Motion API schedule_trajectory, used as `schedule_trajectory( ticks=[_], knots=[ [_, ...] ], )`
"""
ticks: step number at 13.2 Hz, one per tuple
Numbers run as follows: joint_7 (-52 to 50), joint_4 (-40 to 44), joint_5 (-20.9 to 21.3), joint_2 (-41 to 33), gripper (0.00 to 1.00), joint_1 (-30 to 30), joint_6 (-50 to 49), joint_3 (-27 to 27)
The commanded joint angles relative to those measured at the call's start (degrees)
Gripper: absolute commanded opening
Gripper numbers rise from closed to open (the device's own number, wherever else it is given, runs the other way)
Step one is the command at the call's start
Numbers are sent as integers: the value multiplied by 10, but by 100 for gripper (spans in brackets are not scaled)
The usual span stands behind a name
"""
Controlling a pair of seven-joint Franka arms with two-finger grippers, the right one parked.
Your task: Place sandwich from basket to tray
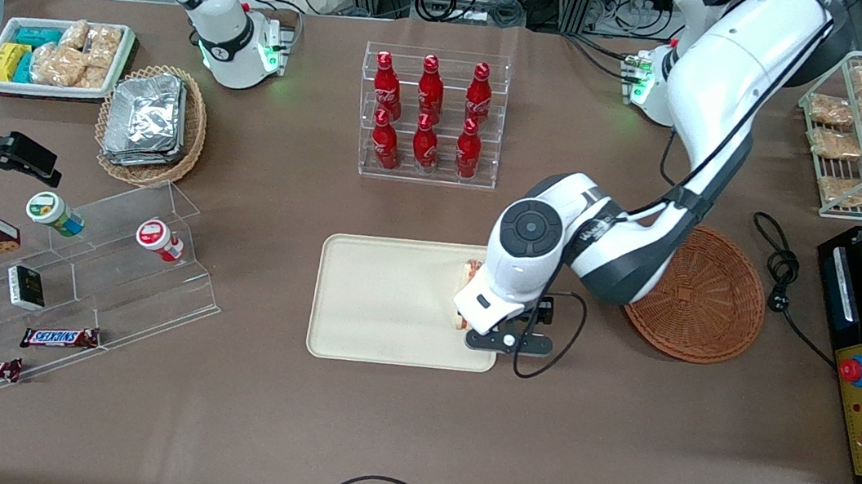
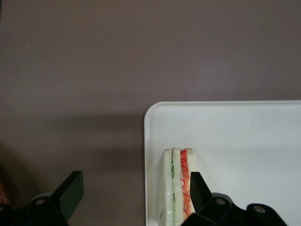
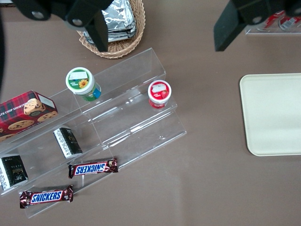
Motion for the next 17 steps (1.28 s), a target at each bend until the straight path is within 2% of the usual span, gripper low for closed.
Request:
schedule_trajectory(
  ticks=[1, 3, 6, 10, 17],
  knots=[
    [-16, 72, 4, -6, 100, 1, -88, -2],
    [-11, 101, 1, -7, 100, 28, -134, -3],
    [1, 101, -6, -36, 100, 60, -144, -7],
    [56, 102, -47, -74, 100, 104, -165, -5],
    [157, 92, -81, -135, 100, 146, -209, 8]
  ],
)
